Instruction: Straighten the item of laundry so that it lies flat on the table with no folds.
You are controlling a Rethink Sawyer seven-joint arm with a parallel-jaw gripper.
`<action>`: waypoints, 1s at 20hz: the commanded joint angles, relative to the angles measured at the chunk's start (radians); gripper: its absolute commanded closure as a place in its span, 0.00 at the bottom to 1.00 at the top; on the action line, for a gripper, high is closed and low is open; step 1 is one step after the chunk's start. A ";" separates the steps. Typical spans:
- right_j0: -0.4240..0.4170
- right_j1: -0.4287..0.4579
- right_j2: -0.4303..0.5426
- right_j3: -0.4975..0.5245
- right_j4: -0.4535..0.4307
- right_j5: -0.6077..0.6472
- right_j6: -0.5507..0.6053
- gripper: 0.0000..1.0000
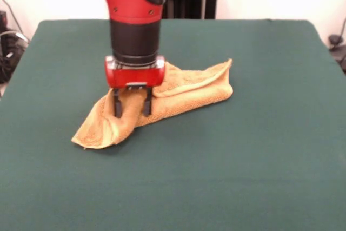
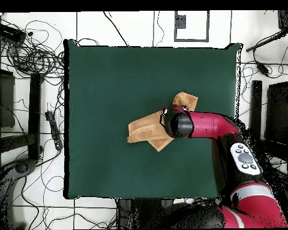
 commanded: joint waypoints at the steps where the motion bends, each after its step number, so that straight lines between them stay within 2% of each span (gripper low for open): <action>1: -0.009 0.126 0.149 -0.055 -0.133 0.160 -0.290 0.00; 7: -0.005 0.110 0.162 -0.045 -0.177 0.177 -0.266 0.00; 11: -0.011 0.058 0.162 -0.015 -0.181 0.213 -0.246 0.00; 14: -0.038 0.005 0.210 0.015 -0.211 0.270 -0.380 0.00; 16: -0.067 -0.015 0.264 0.029 -0.247 0.307 -0.527 0.00; 20: -0.108 -0.099 0.320 0.074 -0.271 0.388 -0.670 0.00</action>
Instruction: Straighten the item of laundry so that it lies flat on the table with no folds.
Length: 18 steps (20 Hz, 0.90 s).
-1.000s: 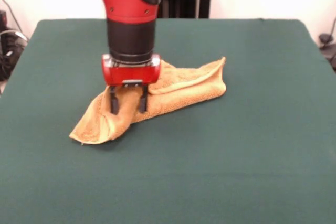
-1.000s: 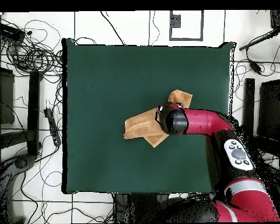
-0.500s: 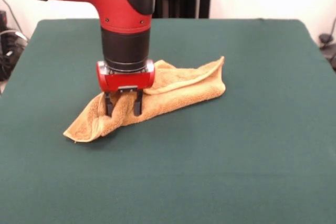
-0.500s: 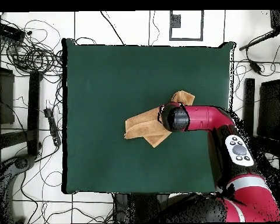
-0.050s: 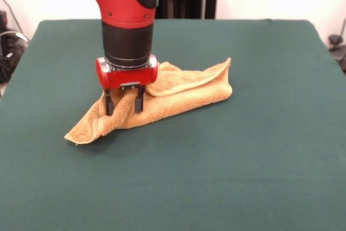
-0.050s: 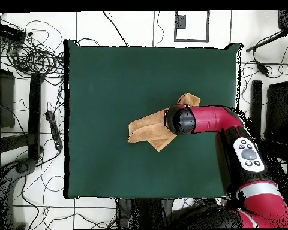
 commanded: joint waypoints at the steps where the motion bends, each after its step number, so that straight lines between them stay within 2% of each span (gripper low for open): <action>1: -0.051 -0.091 0.205 0.118 -0.082 0.235 -0.614 0.00; 6: -0.051 -0.104 0.199 0.119 -0.109 0.265 -0.609 0.00; 14: -0.065 -0.061 0.205 0.119 -0.180 0.190 -0.706 0.00; 18: -0.067 -0.029 0.203 0.108 -0.199 0.139 -0.679 0.00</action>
